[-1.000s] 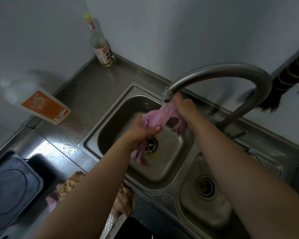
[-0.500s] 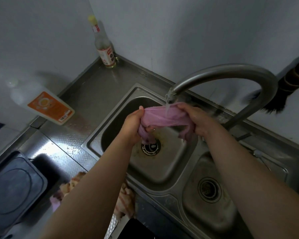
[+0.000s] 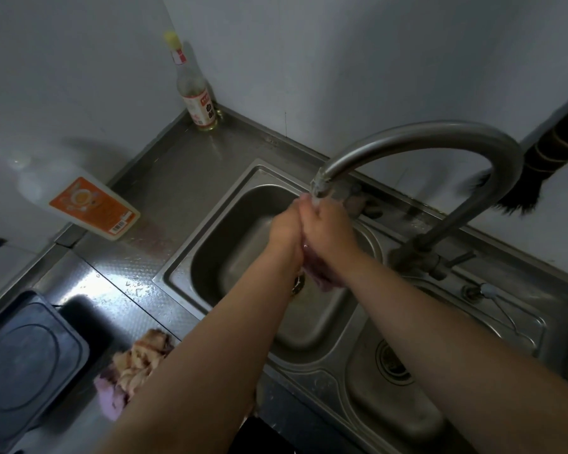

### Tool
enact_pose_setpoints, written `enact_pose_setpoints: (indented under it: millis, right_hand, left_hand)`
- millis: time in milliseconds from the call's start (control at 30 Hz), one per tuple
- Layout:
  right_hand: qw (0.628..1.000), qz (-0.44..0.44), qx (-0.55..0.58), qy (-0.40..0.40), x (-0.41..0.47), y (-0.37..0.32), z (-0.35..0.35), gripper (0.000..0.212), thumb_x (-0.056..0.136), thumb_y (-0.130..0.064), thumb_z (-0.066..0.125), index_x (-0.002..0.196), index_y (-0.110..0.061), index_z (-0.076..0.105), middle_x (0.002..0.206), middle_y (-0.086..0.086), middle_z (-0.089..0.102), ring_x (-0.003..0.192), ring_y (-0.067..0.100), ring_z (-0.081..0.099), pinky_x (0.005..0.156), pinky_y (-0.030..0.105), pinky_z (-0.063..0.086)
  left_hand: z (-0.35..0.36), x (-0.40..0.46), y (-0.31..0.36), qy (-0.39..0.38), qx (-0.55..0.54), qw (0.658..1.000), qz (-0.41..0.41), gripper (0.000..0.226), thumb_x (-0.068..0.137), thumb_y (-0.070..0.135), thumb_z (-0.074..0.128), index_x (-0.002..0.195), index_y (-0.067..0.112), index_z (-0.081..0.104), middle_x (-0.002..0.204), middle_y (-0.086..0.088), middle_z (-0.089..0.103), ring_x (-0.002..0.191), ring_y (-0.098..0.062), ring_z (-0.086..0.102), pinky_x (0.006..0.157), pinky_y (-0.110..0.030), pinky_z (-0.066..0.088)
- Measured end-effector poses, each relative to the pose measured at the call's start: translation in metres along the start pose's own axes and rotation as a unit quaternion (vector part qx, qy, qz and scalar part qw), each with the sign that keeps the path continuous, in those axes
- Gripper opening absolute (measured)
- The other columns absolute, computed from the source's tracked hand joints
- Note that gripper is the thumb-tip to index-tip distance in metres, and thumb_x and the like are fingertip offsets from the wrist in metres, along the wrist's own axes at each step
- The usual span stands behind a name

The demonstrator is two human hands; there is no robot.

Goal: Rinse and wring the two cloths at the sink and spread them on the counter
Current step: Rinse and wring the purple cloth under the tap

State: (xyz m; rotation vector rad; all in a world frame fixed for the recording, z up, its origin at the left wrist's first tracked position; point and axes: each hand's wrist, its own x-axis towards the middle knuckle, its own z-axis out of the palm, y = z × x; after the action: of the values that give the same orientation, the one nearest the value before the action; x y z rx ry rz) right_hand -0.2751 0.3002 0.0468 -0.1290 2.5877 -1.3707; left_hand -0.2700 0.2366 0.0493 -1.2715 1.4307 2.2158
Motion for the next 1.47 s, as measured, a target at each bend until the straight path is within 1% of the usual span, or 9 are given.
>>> enact_pose_setpoints:
  millis: [234,334,401,568,701,901,1068,1169,1469]
  right_hand:
    - [0.998,0.035,0.038,0.046,0.012,0.002,-0.009,0.037,0.096,-0.019,0.044,0.06,-0.014,0.051,0.067,0.019,0.059,0.066,0.033,0.057,0.063,0.04,0.049]
    - [1.0,0.023,0.019,-0.002,-0.011,-0.005,0.007,0.037,0.098,-0.026,0.042,0.063,-0.017,0.05,0.059,0.002,0.056,0.057,0.017,0.057,0.051,0.025,0.041]
    - [0.999,0.032,0.011,0.0,-0.01,-0.003,0.004,0.039,0.098,-0.027,0.041,0.061,-0.019,0.048,0.056,0.0,0.052,0.055,0.018,0.055,0.05,0.025,0.038]
    - [0.979,0.143,0.133,-0.054,0.017,0.014,-0.032,0.032,0.096,-0.042,0.051,0.073,-0.021,0.06,0.072,-0.004,0.06,0.067,0.01,0.057,0.056,0.022,0.038]
    - [0.947,0.189,0.151,-0.212,0.026,0.037,-0.051,0.034,0.086,-0.047,0.064,0.098,-0.016,0.071,0.103,0.006,0.071,0.089,0.018,0.069,0.079,0.031,0.055]
    - [0.871,0.267,0.411,-0.03,0.035,0.038,-0.059,0.054,0.09,-0.054,0.054,0.118,-0.009,0.062,0.108,0.012,0.07,0.092,0.026,0.071,0.069,0.031,0.057]
    - [0.984,0.112,0.131,-0.038,0.008,0.0,-0.031,0.033,0.098,-0.032,0.045,0.095,-0.007,0.065,0.086,0.002,0.063,0.075,0.014,0.057,0.056,0.016,0.043]
    - [0.999,0.002,-0.026,-0.047,-0.013,-0.007,-0.003,0.043,0.1,-0.038,0.04,0.073,-0.012,0.06,0.067,0.005,0.063,0.061,0.019,0.06,0.054,0.025,0.045]
    - [0.999,-0.002,-0.034,0.012,-0.008,-0.014,-0.002,0.04,0.101,-0.026,0.039,0.074,-0.006,0.062,0.062,0.008,0.056,0.061,0.021,0.058,0.055,0.03,0.038]
  left_hand:
    - [0.006,-0.004,-0.003,-0.019,0.053,0.998,-0.005,0.037,0.099,0.021,0.045,0.062,0.016,0.045,0.045,0.002,0.044,0.034,-0.011,0.044,0.037,-0.015,0.036]
    - [-0.002,0.006,0.0,-0.032,0.089,0.995,0.013,0.029,0.097,0.014,0.042,0.069,0.017,0.045,0.064,0.0,0.046,0.06,-0.017,0.052,0.065,-0.026,0.046]
    - [-0.007,-0.002,0.001,-0.051,0.104,0.993,0.003,0.031,0.099,0.023,0.044,0.07,0.015,0.052,0.061,-0.003,0.051,0.06,-0.02,0.055,0.06,-0.024,0.047]
    - [-0.038,0.003,0.003,-0.179,0.021,0.984,0.006,0.06,0.097,0.049,0.044,0.119,-0.005,0.06,0.117,-0.025,0.064,0.105,-0.033,0.065,0.096,-0.043,0.051]
    - [-0.072,0.018,0.006,-0.263,0.02,0.965,-0.003,0.046,0.094,0.022,0.054,0.131,-0.006,0.049,0.112,-0.022,0.063,0.098,-0.027,0.065,0.086,-0.035,0.056]
    - [-0.073,0.015,0.0,-0.115,0.096,0.989,0.002,0.031,0.097,0.019,0.052,0.122,0.001,0.058,0.117,-0.022,0.062,0.099,-0.031,0.065,0.069,-0.033,0.06]
    - [-0.047,0.017,-0.004,0.008,0.007,1.0,-0.019,0.031,0.098,0.024,0.052,0.093,-0.003,0.065,0.066,-0.012,0.061,0.054,-0.018,0.057,0.053,-0.025,0.048]
    - [-0.02,0.003,-0.01,-0.001,0.043,0.999,-0.029,0.053,0.103,0.037,0.039,0.062,0.004,0.05,0.038,-0.007,0.043,0.031,-0.021,0.045,0.034,-0.02,0.039]
    - [-0.008,-0.002,-0.007,-0.02,-0.031,0.999,-0.02,0.037,0.1,0.026,0.046,0.067,0.01,0.052,0.051,-0.005,0.048,0.04,-0.014,0.047,0.042,-0.02,0.04]
